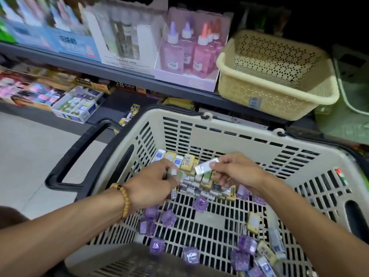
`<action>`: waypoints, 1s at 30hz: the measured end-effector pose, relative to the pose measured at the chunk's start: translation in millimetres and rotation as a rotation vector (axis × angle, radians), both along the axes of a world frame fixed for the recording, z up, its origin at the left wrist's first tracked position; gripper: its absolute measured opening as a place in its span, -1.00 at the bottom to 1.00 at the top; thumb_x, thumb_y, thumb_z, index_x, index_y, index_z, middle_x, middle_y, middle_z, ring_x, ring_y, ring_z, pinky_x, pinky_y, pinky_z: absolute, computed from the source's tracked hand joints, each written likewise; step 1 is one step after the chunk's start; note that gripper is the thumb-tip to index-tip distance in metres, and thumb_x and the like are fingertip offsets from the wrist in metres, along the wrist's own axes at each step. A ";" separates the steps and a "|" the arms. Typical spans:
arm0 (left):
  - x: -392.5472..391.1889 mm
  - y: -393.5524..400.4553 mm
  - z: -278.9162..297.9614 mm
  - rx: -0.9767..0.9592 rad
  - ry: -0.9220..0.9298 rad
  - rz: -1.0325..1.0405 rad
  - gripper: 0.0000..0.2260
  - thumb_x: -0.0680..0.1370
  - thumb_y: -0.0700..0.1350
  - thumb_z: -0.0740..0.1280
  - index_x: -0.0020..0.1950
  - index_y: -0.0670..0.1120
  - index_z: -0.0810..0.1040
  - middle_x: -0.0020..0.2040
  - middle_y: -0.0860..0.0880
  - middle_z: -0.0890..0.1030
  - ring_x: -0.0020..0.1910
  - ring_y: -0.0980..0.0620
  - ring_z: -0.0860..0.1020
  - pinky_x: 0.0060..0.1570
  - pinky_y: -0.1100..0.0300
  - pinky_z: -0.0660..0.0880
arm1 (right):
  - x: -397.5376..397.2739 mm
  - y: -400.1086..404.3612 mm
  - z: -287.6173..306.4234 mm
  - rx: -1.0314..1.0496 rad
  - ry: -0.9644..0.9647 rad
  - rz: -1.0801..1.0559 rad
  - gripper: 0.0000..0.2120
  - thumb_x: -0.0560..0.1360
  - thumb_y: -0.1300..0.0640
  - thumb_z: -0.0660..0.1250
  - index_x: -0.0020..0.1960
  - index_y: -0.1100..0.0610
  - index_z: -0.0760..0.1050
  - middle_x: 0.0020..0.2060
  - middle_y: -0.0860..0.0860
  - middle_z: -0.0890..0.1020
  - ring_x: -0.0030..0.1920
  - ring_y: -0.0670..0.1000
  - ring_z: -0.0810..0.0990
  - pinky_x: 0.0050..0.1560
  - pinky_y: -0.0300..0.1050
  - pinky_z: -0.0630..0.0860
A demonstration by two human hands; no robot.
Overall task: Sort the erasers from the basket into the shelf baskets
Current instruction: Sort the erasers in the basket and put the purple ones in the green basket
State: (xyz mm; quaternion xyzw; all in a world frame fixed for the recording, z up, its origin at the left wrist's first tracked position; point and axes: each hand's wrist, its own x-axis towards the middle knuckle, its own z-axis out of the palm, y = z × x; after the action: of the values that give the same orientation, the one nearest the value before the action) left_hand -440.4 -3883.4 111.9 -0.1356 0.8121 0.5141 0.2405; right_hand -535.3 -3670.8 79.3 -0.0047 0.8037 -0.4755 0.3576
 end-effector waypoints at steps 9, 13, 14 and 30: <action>-3.3 2.6 0.4 0.194 -0.046 0.111 -0.88 0.59 -0.14 0.30 0.09 0.04 0.52 0.02 -0.14 0.55 -0.17 0.06 0.51 -0.36 0.32 0.49 | 7.3 -26.9 -7.1 0.009 0.121 -0.165 -0.90 0.57 0.25 0.31 -0.05 0.17 0.60 -0.19 0.10 0.69 -0.28 -0.03 0.69 -0.31 -0.26 0.58; -5.5 9.4 3.6 0.314 -0.075 0.127 -0.89 0.59 -0.16 0.31 0.09 -0.01 0.54 -0.02 -0.09 0.59 -0.23 0.07 0.56 -0.33 0.25 0.49 | 22.4 -22.7 2.4 -0.220 -0.038 0.026 -0.89 0.58 0.15 0.34 0.01 0.16 0.62 -0.20 0.11 0.68 -0.30 -0.01 0.63 -0.34 -0.25 0.54; -6.0 11.8 4.3 0.341 -0.085 0.122 -0.90 0.59 -0.16 0.31 0.09 -0.02 0.54 -0.06 -0.08 0.61 -0.24 0.06 0.57 -0.32 0.22 0.49 | 24.3 -21.3 3.2 -0.250 -0.076 0.078 -0.89 0.57 0.18 0.34 0.00 0.20 0.61 -0.23 0.11 0.67 -0.30 0.00 0.62 -0.31 -0.22 0.55; -19.7 18.1 -7.9 0.259 -0.022 0.291 -0.76 0.51 -0.06 0.41 0.04 -0.21 0.55 0.01 -0.13 0.62 -0.43 0.06 0.60 -0.46 0.30 0.48 | 5.9 -8.9 -7.8 -0.041 0.024 -0.266 -0.93 0.57 0.27 0.32 0.01 0.21 0.58 -0.18 0.12 0.71 -0.19 0.03 0.73 -0.21 -0.22 0.64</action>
State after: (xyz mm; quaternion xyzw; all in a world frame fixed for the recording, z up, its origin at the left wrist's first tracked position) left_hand -460.1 -3865.3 104.0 -0.2250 0.7082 0.6423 0.1879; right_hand -529.4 -3679.6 71.5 0.0887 0.7917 -0.5348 0.2816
